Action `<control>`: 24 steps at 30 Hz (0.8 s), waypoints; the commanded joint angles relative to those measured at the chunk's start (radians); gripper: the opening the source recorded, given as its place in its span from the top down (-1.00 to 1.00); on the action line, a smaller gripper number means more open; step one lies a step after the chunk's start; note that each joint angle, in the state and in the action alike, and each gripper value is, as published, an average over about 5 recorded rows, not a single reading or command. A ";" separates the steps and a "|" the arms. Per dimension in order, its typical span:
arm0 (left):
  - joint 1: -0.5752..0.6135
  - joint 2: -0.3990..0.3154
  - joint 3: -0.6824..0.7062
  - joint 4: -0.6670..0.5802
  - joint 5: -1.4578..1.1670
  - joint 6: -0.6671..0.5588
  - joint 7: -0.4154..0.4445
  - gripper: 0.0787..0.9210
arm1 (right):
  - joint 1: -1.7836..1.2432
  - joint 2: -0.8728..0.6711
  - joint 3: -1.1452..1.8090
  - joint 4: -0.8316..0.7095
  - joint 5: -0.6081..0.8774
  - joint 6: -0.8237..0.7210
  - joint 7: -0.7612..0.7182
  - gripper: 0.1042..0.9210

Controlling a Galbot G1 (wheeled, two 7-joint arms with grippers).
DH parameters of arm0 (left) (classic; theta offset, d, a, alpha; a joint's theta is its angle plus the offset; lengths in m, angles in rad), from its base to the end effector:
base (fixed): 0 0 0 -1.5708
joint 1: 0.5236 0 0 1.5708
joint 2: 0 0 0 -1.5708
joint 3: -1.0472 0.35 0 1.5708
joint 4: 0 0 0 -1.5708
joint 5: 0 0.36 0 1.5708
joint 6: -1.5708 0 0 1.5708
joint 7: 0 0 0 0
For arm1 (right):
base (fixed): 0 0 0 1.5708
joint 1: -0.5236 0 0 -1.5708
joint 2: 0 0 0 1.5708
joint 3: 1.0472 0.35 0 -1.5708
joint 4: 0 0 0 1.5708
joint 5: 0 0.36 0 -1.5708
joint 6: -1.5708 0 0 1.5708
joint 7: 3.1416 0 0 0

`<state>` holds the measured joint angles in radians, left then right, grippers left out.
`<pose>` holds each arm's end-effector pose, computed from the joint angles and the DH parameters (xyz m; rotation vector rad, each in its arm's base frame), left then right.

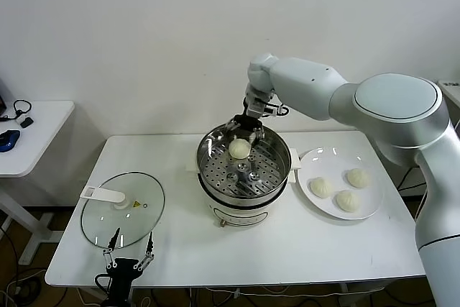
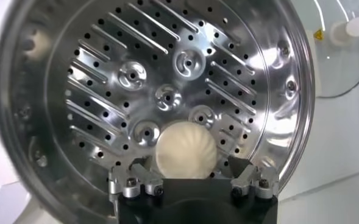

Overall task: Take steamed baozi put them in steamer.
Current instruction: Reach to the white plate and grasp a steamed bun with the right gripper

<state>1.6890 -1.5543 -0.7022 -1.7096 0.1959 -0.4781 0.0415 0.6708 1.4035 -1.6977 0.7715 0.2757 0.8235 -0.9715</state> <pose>0.1020 0.0683 -0.4496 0.0018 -3.0629 -0.4469 0.6483 0.0957 -0.0575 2.1747 -0.4650 2.1547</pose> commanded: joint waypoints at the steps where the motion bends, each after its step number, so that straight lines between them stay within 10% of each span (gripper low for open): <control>1: 0.016 0.006 -0.001 -0.018 0.001 0.002 0.001 -0.77 | 0.152 -0.041 -0.158 0.157 0.228 0.049 -0.055 -0.76; 24: 0.033 0.016 0.001 -0.034 0.006 0.005 0.003 -0.77 | 0.534 -0.340 -0.626 0.640 0.584 -0.740 0.054 -0.76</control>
<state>1.7241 -1.5382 -0.7040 -1.7468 0.2014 -0.4738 0.0433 1.1099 1.1601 -2.2067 1.2648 0.7733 0.5432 -0.9753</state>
